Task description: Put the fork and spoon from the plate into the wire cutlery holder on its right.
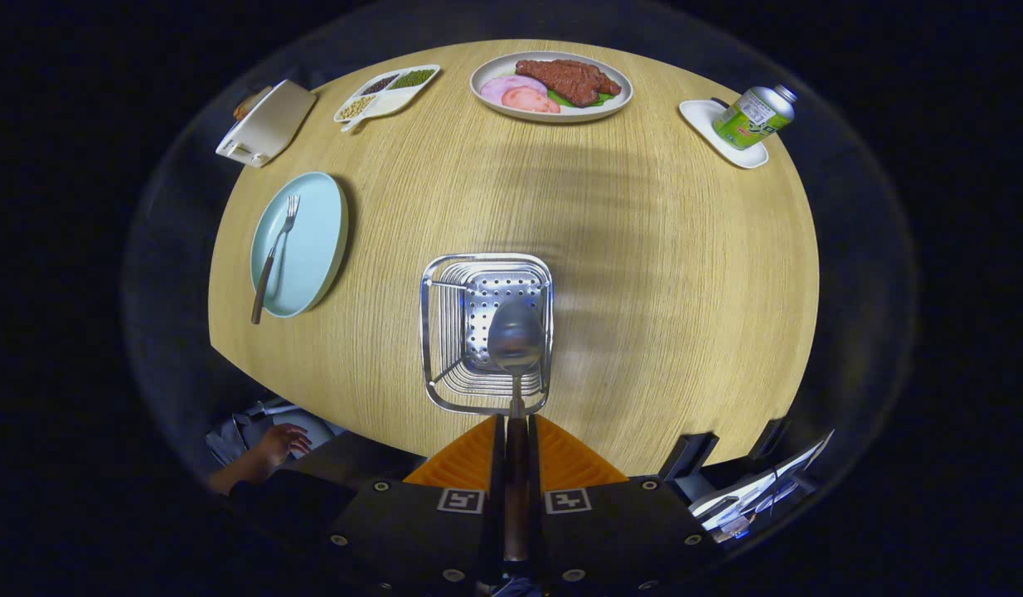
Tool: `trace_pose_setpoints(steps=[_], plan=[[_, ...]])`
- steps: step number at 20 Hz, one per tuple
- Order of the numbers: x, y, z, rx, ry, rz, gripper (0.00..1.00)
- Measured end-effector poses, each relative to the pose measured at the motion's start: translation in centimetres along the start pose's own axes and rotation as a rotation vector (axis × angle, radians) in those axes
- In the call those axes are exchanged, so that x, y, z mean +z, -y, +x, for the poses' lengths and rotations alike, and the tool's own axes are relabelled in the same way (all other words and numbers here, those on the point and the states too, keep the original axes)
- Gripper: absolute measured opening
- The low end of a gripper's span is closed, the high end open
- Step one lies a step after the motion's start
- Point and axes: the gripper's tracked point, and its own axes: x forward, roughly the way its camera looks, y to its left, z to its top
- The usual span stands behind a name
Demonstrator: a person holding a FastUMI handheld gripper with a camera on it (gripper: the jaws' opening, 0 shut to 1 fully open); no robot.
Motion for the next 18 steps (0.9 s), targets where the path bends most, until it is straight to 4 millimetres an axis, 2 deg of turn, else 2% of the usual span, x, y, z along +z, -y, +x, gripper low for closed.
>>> trace_pose_setpoints(steps=[7, 11, 13, 15, 16, 17, 18], plan=[[2.5, 0.9, -2.9, -0.004, 0.134, 0.079, 0.13], [4.7, -1.2, -4.6, 0.065, 0.255, 0.126, 0.18], [6.4, -3.0, -6.0, 0.111, 0.374, 0.099, 0.28], [8.4, -4.8, -7.6, 0.137, 0.509, 0.064, 0.44], [9.4, -5.5, -8.6, 0.14, 0.575, 0.055, 0.55], [10.1, -6.1, -9.4, 0.143, 0.642, 0.049, 0.58], [11.1, -7.1, -11.3, 0.142, 0.708, 0.047, 0.64]])
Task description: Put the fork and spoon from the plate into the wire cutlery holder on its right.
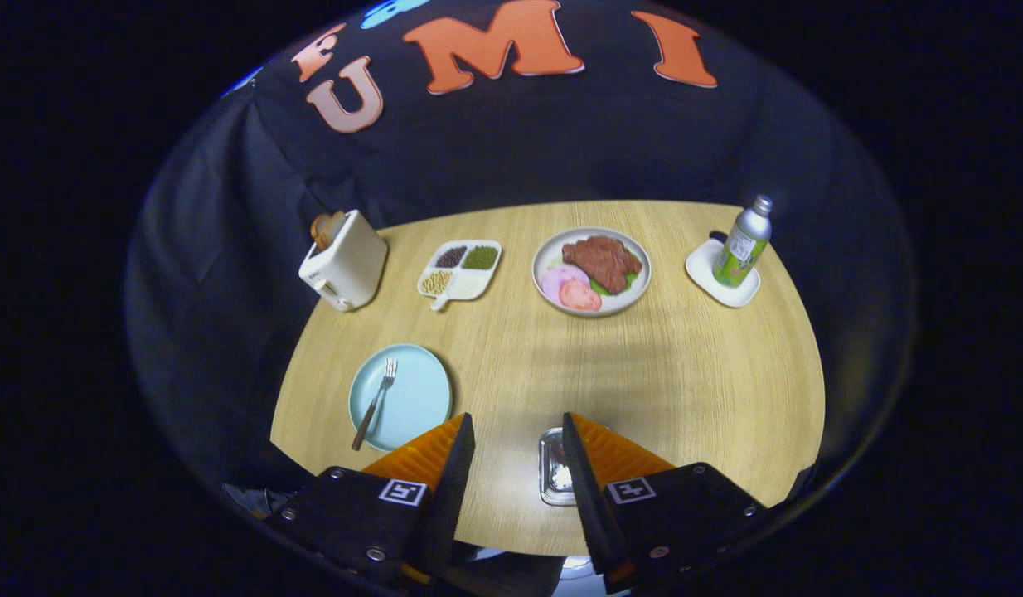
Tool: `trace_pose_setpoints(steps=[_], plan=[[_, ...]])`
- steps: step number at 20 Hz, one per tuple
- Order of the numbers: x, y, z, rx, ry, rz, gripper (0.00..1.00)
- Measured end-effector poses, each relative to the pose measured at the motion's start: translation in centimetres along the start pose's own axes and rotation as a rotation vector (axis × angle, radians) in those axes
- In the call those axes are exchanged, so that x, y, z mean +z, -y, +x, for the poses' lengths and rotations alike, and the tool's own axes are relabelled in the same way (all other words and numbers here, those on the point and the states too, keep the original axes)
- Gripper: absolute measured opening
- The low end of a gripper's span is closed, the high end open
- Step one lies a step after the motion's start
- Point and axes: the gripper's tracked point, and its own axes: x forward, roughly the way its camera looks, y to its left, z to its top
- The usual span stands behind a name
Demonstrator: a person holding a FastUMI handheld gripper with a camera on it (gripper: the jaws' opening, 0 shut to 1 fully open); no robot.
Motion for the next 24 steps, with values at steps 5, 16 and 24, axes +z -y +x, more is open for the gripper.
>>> trace_pose_setpoints(steps=[5, 16, 24], plan=[[5.4, -2.2, -1.8, -0.031, 0.332, -0.031, 0.82], [9.8, -8.5, -3.4, -0.102, 0.682, -0.017, 0.95], [5.4, -17.2, 4.0, -0.019, 0.515, -0.074, 0.96]])
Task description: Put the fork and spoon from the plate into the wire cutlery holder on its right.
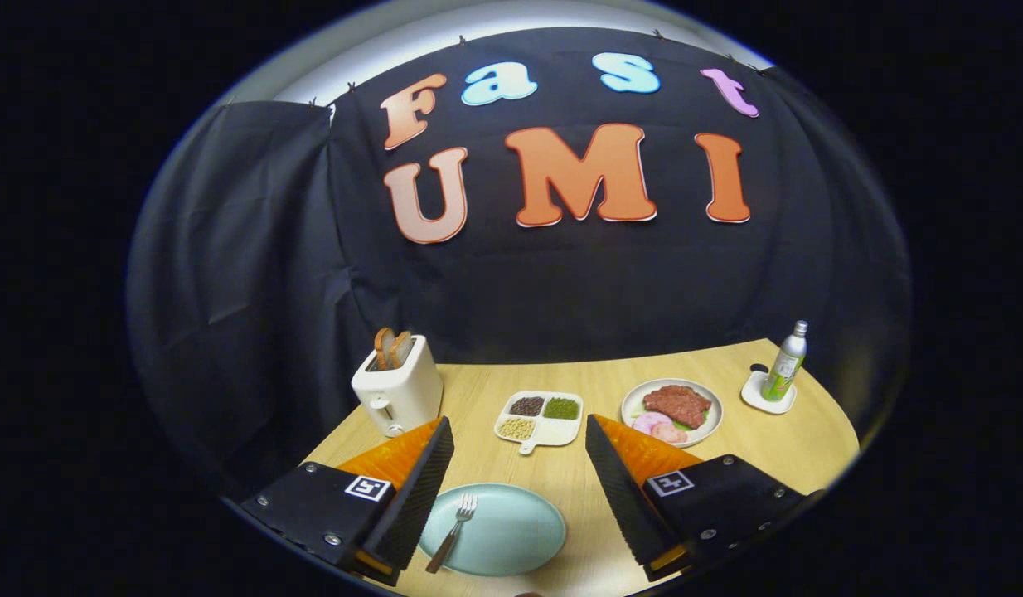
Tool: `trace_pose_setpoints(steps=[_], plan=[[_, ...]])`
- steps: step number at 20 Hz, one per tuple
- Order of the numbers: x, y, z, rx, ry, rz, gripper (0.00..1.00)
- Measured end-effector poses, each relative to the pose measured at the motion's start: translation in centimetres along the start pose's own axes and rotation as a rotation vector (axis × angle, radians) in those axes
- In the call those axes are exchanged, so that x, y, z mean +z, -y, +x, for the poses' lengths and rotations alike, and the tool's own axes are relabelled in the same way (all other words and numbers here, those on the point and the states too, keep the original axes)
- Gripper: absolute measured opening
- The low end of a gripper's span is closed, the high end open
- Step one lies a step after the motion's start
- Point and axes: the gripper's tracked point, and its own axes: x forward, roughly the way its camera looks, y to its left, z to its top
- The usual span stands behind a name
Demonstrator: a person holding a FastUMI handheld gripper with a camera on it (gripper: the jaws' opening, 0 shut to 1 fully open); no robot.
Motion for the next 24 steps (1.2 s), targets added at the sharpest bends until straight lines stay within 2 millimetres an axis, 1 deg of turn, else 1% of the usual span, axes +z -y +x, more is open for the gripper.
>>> trace_pose_setpoints(steps=[2, 3, 4, 7, 11, 14, 16, 21, 23, 24], plan=[[-1.4, -1.6, 1.0, 0.013, -0.044, -0.012, 0.96], [-2.6, -2.2, 1.5, 0.014, -0.084, -0.018, 0.96], [-3.9, -2.9, 2.1, 0.027, -0.131, -0.02, 0.96], [-8.7, -4.0, 3.3, 0.034, -0.32, -0.017, 0.96], [-14.4, -5.2, 3.7, 0.036, -0.545, -0.011, 0.93], [-18.2, -5.7, 3.8, 0.031, -0.698, -0.041, 0.87], [-20.2, -5.9, 3.8, 0.029, -0.783, -0.057, 0.84], [-24.1, -6.6, 3.5, 0.032, -0.96, -0.077, 0.76], [-25.1, -6.5, 3.5, 0.022, -1.017, -0.084, 0.72], [-25.6, -6.5, 3.5, 0.021, -1.041, -0.082, 0.67]])
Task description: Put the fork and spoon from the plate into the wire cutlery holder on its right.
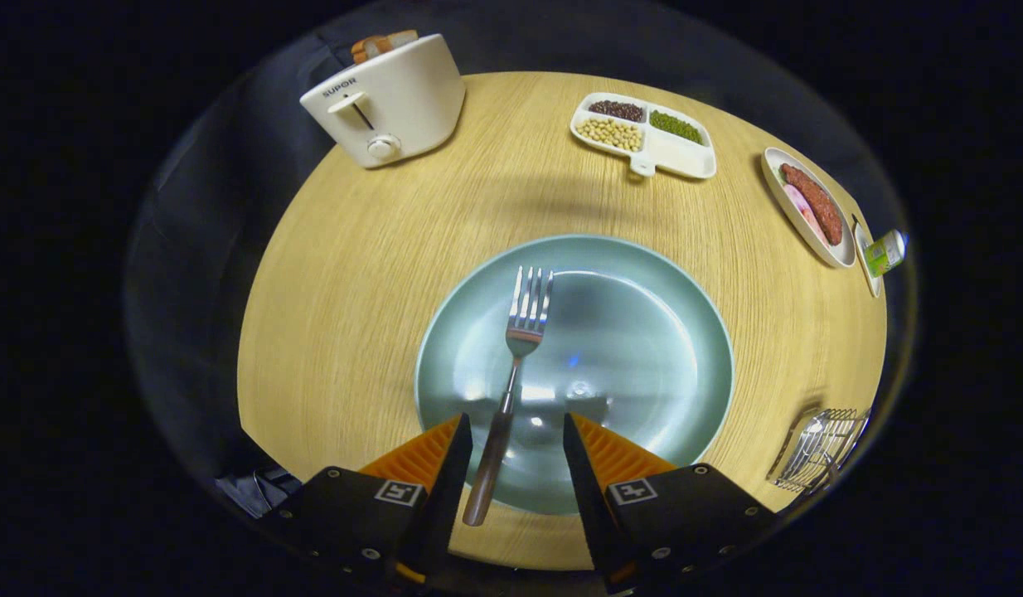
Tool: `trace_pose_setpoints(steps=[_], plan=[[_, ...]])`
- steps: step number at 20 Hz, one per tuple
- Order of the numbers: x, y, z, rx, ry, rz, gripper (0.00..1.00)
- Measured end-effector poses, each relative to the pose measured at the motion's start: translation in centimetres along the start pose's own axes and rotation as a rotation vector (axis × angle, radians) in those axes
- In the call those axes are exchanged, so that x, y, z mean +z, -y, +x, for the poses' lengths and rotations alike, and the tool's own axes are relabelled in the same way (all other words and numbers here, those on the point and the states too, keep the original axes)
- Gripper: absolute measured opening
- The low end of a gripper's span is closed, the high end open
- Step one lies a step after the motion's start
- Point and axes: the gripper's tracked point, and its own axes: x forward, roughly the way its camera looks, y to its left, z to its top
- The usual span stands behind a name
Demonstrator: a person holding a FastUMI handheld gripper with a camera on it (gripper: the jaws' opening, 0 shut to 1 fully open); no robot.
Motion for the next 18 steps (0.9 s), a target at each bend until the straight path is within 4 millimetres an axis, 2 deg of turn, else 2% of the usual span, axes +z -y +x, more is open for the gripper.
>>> trace_pose_setpoints(steps=[1, 4, 7, 8, 10, 14, 16, 18], plan=[[-0.3, 0.0, 0.4, -0.006, -0.02, 0.007, 0.64], [-0.2, -0.4, 1.1, -0.005, -0.051, 0.023, 0.42], [-0.1, -0.1, 1.5, -0.039, -0.076, 0.047, 0.28], [0.2, 0.0, 1.9, -0.045, -0.071, 0.051, 0.21], [0.1, 0.1, 1.6, -0.04, -0.073, 0.054, 0.11], [1.2, 0.8, 0.5, -0.031, -0.004, 0.048, 0.05], [1.7, 1.4, -0.9, -0.015, 0.031, 0.056, 0.05], [1.6, 2.9, -2.9, -0.019, 0.063, 0.066, 0.05]])
